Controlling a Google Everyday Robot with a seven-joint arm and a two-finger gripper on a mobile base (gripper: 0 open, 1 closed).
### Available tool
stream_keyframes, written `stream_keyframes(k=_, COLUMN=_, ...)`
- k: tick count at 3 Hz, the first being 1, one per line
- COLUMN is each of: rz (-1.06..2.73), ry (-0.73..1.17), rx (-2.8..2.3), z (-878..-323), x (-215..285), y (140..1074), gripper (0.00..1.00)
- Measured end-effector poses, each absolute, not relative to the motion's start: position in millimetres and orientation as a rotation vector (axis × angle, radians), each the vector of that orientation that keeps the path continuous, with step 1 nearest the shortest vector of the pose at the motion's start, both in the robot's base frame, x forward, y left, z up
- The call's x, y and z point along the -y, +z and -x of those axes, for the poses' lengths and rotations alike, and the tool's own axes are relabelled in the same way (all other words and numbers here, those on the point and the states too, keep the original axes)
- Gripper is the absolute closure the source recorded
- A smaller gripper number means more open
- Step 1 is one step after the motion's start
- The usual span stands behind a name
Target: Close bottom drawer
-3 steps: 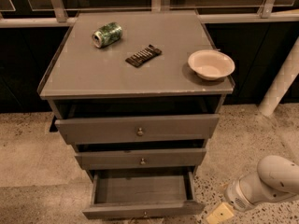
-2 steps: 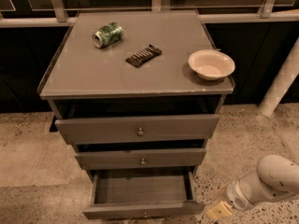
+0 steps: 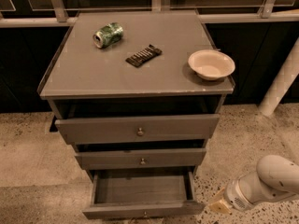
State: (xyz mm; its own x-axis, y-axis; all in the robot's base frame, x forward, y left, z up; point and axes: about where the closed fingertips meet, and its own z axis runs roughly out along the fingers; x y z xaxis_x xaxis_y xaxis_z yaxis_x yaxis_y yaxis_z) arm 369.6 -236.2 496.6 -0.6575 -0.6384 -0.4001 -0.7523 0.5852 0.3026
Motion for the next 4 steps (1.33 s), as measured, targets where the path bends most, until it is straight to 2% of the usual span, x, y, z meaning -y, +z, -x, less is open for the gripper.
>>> stream_keyframes(k=1, rz=1.149, ry=0.663, rx=-2.568, z=-369.6, x=236.2, y=496.6, gripper=1.0)
stream_keyframes(k=2, rz=1.115, ry=0.696, rx=-2.552, z=-372.2, x=239.9, y=485.5, gripper=1.0)
stream_keyframes(k=4, rz=1.0, ry=0.824, rx=-2.513, z=-407.0, x=256.7, y=400.3, gripper=1.0)
